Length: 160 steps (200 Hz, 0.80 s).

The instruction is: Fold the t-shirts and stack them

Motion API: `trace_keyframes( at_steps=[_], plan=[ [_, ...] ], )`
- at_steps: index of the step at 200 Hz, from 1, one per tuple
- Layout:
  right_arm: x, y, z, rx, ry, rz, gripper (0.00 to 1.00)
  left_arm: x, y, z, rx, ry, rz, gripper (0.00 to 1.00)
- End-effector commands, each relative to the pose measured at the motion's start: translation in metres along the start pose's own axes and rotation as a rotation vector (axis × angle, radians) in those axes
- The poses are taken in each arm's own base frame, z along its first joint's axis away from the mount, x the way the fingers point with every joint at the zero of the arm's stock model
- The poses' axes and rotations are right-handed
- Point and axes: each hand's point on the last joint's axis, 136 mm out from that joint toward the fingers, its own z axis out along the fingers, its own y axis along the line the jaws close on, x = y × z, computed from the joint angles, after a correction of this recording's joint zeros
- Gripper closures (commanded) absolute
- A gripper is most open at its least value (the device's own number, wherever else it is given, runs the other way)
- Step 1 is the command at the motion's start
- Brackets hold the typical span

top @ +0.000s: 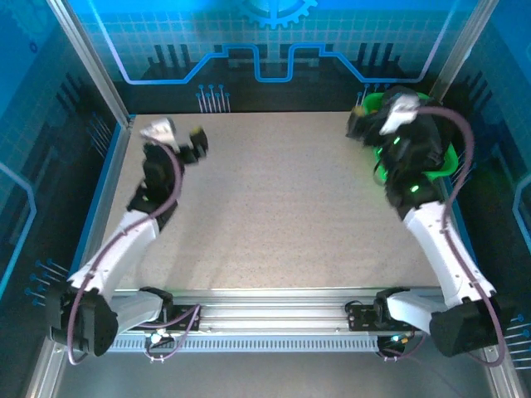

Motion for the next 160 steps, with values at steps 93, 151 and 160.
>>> trace_keyframes(
  at_steps=[93,151,160],
  plan=[
    [0.127,-0.203,0.093,0.545,0.106,0.775,0.00,0.099,-0.144,-0.040,0.403,0.710,-0.280,0.07],
    [0.175,-0.241,0.137,0.624,0.173,0.879,0.00,0.104,-0.149,-0.066,0.437,0.741,-0.289,0.10],
    [0.183,-0.245,0.142,0.638,0.192,0.882,0.00,0.102,-0.147,-0.068,0.434,0.739,-0.288,0.11]
  ],
)
